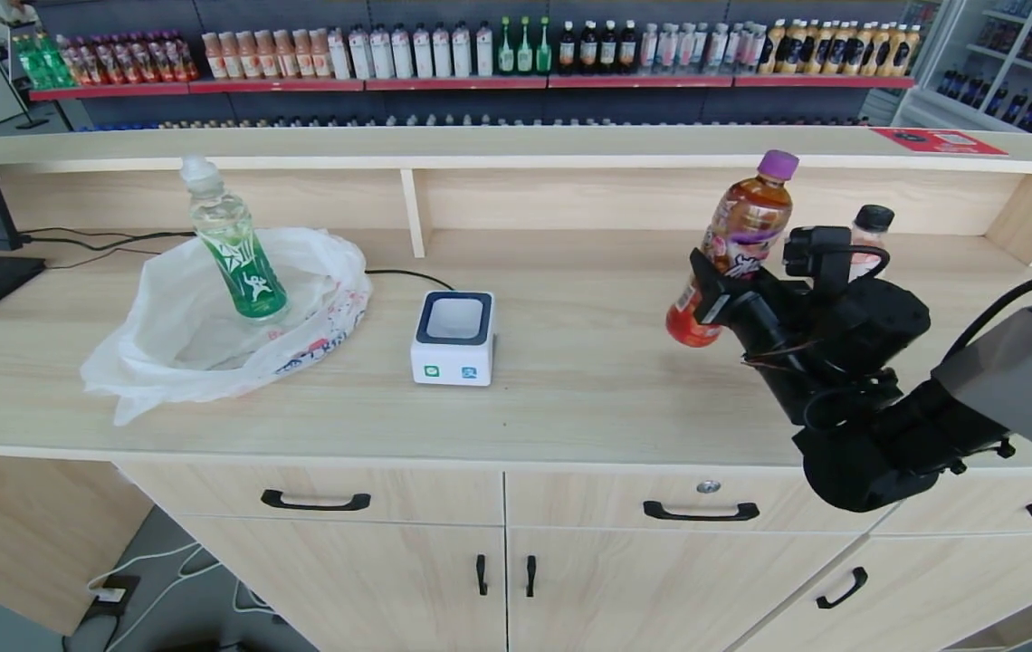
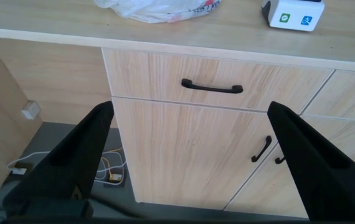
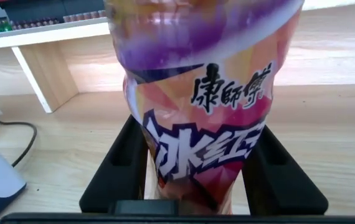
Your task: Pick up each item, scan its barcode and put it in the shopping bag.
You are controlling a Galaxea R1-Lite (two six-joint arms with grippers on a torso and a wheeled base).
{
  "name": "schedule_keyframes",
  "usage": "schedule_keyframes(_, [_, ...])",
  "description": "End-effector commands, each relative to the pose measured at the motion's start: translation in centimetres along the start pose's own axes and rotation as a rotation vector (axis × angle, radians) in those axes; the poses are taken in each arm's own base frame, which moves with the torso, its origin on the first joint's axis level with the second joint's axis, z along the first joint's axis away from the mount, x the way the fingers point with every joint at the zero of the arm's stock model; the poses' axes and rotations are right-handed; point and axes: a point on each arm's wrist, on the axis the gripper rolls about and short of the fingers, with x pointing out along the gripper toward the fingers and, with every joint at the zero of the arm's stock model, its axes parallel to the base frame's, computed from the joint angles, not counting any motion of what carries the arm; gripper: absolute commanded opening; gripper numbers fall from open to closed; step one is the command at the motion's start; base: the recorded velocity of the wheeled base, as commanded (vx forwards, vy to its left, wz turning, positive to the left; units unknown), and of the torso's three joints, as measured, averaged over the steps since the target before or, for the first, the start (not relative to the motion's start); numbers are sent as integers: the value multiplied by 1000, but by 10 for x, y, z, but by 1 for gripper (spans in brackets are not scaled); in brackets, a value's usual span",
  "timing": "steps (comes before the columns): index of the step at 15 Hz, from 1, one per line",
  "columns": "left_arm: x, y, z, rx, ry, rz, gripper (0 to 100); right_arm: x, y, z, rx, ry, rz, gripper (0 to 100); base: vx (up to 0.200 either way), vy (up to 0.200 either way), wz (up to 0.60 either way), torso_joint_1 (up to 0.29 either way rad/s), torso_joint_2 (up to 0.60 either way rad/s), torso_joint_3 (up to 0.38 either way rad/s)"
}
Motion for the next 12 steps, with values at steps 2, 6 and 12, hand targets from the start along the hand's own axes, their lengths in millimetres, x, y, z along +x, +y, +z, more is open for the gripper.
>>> schedule_keyframes(2, [0,0,0,0,2,-1,100,-14,6,39,-4,-51,17,0,0,0,0,0,0,0])
schedule_keyframes(6, [0,0,0,0,0,-1,100,-49,26,70,-26,-44,118,0,0,0,0,0,0,0])
schedule_keyframes(12, [0,0,0,0,2,1,100,-97,55,90,-45,-17,307,0,0,0,0,0,0,0])
